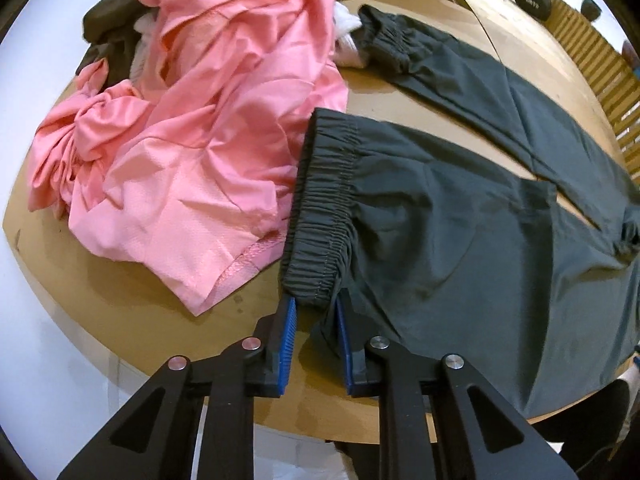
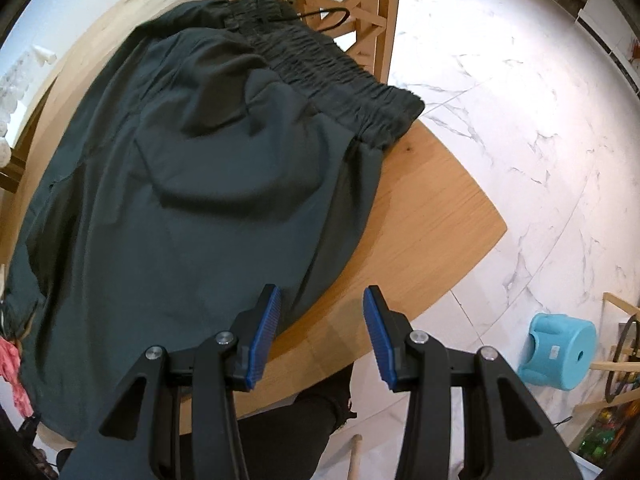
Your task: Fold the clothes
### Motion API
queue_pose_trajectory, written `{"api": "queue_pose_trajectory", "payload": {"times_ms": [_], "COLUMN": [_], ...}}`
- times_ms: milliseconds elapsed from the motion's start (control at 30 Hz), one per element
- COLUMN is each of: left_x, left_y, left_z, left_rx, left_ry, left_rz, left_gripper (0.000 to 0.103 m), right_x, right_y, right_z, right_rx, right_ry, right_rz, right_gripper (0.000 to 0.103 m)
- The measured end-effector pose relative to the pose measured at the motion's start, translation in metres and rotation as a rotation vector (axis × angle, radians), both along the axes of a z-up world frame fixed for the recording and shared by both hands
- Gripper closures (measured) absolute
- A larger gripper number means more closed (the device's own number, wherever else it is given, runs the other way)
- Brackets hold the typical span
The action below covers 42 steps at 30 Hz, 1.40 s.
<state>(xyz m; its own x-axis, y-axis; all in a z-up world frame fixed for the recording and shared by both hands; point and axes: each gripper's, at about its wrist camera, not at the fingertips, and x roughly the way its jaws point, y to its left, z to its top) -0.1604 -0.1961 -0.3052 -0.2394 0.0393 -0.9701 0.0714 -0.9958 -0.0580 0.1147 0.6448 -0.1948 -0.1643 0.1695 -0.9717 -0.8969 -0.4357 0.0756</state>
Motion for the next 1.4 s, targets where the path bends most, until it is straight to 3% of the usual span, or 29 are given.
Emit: {"api": "queue_pose_trajectory", "payload": {"times_ms": [233, 333, 367, 400, 500, 667, 733, 767, 867, 933, 1000, 1067, 1233, 1400], "left_x": [-0.005, -0.009, -0.010, -0.010, -0.001, 0.024, 0.025, 0.026, 0.037, 0.046, 0.054, 0.056, 0.016, -0.068], "left_y": [-0.004, -0.002, -0.002, -0.004, 0.001, -0.011, -0.013, -0.014, -0.020, -0.021, -0.022, -0.024, -0.008, 0.023], "left_z": [0.007, 0.009, 0.009, 0.010, 0.013, 0.030, 0.042, 0.047, 0.054, 0.057, 0.063, 0.071, 0.097, 0.116], "left_rx": [0.016, 0.022, 0.025, 0.028, 0.046, 0.086, 0.092, 0.095, 0.121, 0.131, 0.145, 0.158, 0.126, 0.049], "left_ry": [0.016, 0.023, 0.025, 0.028, 0.042, 0.080, 0.093, 0.099, 0.092, 0.085, 0.084, 0.083, 0.117, 0.169], "left_rz": [0.003, 0.006, 0.009, 0.011, 0.016, 0.030, 0.026, 0.024, 0.031, 0.035, 0.038, 0.044, -0.002, -0.086], "left_gripper": [0.085, 0.085, 0.085, 0.085, 0.086, 0.086, 0.086, 0.086, 0.086, 0.086, 0.086, 0.086, 0.086, 0.086], "right_x": [-0.015, -0.022, -0.022, -0.023, -0.019, 0.015, 0.022, -0.012, 0.003, -0.008, 0.020, -0.001, -0.023, -0.102], "right_y": [0.009, 0.007, 0.006, 0.006, 0.010, 0.018, 0.014, -0.006, 0.020, 0.046, 0.035, 0.047, 0.043, 0.058], "right_z": [-0.007, -0.006, -0.006, -0.005, -0.002, 0.031, 0.052, 0.072, 0.096, 0.093, 0.101, 0.095, 0.125, 0.162], "right_rx": [0.063, 0.090, 0.085, 0.081, 0.043, 0.055, 0.074, 0.082, 0.094, 0.096, 0.094, 0.098, 0.155, 0.280], "right_ry": [-0.057, -0.038, -0.025, -0.011, 0.057, 0.174, 0.185, 0.182, 0.174, 0.162, 0.142, 0.156, 0.195, 0.174], "right_rz": [0.006, 0.030, 0.036, 0.042, 0.029, -0.046, -0.044, -0.043, -0.064, -0.074, -0.077, -0.079, -0.047, 0.038], "right_gripper": [0.059, 0.060, 0.074, 0.100, 0.100, 0.100, 0.100, 0.100, 0.100, 0.100, 0.100, 0.100, 0.100, 0.100]}}
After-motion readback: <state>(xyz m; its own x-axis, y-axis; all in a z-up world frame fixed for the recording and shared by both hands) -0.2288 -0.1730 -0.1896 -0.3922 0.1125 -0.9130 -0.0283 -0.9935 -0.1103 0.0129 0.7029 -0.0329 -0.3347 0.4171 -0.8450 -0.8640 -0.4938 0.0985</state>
